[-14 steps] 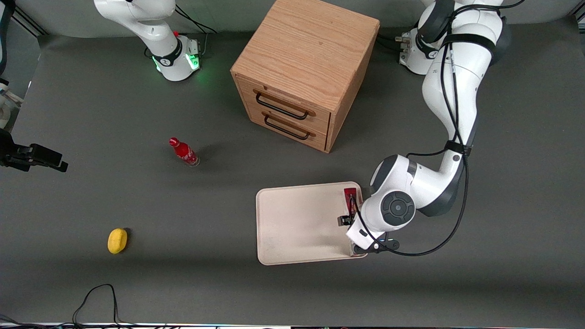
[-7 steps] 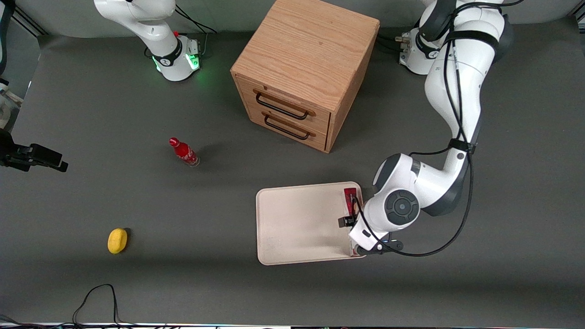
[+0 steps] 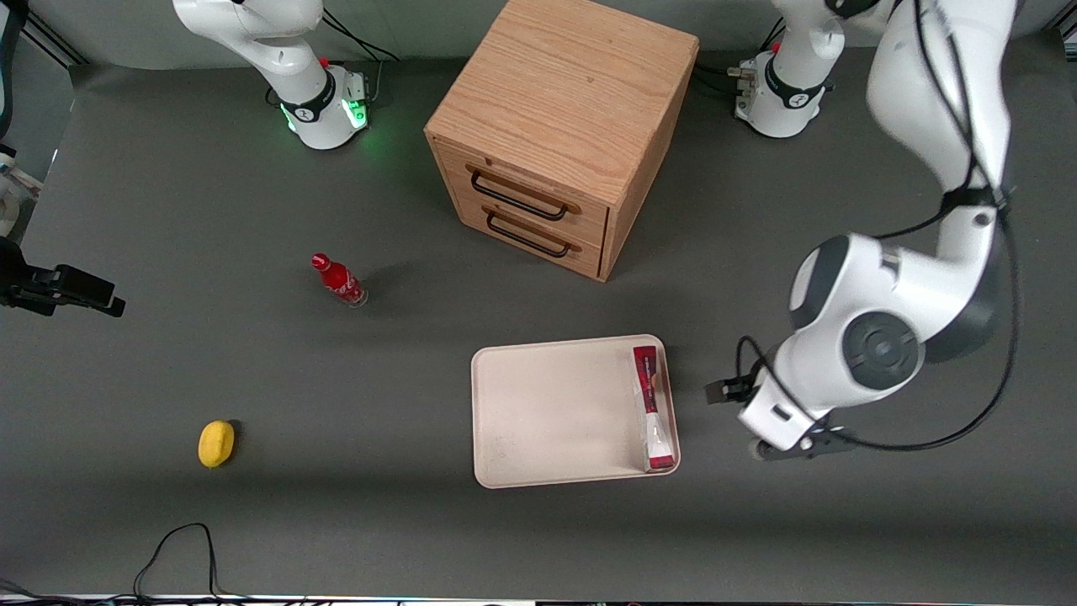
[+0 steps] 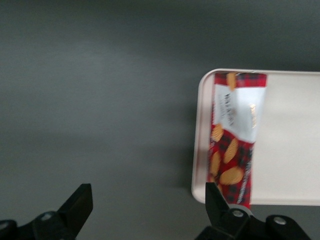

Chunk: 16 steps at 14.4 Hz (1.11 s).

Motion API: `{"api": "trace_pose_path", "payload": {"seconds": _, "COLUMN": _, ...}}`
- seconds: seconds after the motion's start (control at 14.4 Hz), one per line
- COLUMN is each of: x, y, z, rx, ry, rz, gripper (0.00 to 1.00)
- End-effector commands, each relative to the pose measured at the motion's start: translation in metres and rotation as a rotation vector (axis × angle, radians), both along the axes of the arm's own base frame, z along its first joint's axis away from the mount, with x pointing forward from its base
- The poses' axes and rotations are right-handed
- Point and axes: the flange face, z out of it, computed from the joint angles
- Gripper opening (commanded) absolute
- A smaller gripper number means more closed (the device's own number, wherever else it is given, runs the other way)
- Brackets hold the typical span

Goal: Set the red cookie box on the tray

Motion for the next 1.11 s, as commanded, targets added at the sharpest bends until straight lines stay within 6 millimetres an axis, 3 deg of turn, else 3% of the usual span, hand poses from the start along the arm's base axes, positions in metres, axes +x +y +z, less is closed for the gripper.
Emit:
{"api": "trace_pose_path", "payload": {"seconds": 0.0, "x": -0.057, "y": 0.040, "z": 0.042, "rx": 0.045, "ry": 0.002, "rz": -0.032, "gripper": 1.00}}
{"api": "trace_pose_path", "payload": {"seconds": 0.07, "x": -0.069, "y": 0.051, "z": 0.050, "rx": 0.057, "ry": 0.002, "rz": -0.056, "gripper": 1.00}}
{"api": "trace_pose_path", "payload": {"seconds": 0.28, "x": -0.107, "y": 0.120, "z": 0.074, "rx": 0.101, "ry": 0.025, "rz": -0.064, "gripper": 1.00}}
{"api": "trace_pose_path", "payload": {"seconds": 0.56, "x": -0.133, "y": 0.185, "z": 0.111, "rx": 0.104, "ry": 0.042, "rz": -0.080, "gripper": 1.00}}
{"api": "trace_pose_path", "payload": {"seconds": 0.76, "x": -0.157, "y": 0.201, "z": 0.145, "rx": 0.099, "ry": 0.052, "rz": -0.062, "gripper": 1.00}}
{"api": "trace_pose_path", "payload": {"seconds": 1.04, "x": -0.174, "y": 0.194, "z": 0.158, "rx": -0.010, "ry": 0.071, "rz": -0.018, "gripper": 1.00}}
